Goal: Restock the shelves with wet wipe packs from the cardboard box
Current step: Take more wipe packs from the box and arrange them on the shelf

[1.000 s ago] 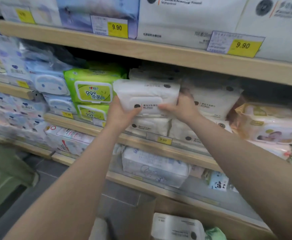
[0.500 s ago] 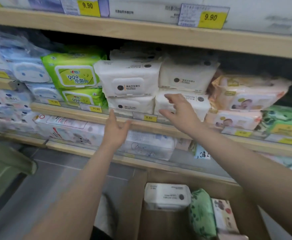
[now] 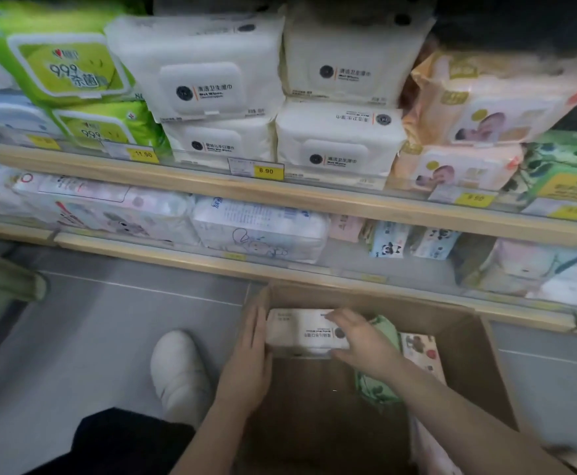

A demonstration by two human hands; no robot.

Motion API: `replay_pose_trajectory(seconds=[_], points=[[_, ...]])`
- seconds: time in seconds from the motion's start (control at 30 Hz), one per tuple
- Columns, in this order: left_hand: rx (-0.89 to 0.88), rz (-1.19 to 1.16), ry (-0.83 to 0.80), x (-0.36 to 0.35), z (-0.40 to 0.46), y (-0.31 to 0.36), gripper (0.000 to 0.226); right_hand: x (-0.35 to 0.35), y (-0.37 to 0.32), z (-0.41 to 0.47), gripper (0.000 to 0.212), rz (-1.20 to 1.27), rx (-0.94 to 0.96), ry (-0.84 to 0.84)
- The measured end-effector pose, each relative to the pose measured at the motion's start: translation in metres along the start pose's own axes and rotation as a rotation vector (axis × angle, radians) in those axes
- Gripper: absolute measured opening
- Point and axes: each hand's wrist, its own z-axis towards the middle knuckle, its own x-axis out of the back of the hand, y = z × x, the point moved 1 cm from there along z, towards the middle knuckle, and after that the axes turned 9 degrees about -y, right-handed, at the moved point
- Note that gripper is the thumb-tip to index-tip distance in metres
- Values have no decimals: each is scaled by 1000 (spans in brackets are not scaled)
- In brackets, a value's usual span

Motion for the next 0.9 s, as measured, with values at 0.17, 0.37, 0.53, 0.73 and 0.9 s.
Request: replay_pose_trajectory(seconds=[0.17, 0.37, 0.53, 0.73, 0.9], points=[[-25, -44, 33, -6, 3, -3, 71, -20, 7, 51, 93, -185, -25, -110], [-28, -35, 52, -11, 5, -6, 71, -47, 11, 71, 100, -375, -91, -90], [-29, -14, 41, -13, 8, -9, 70, -41, 0, 71, 88, -407, -125, -95], [-16, -47, 10, -6, 7, -3, 71, 11, -22, 8, 86, -303, -143, 114], [43, 201, 56, -4, 4, 10, 72, 77, -8, -77, 91, -169, -271, 190]])
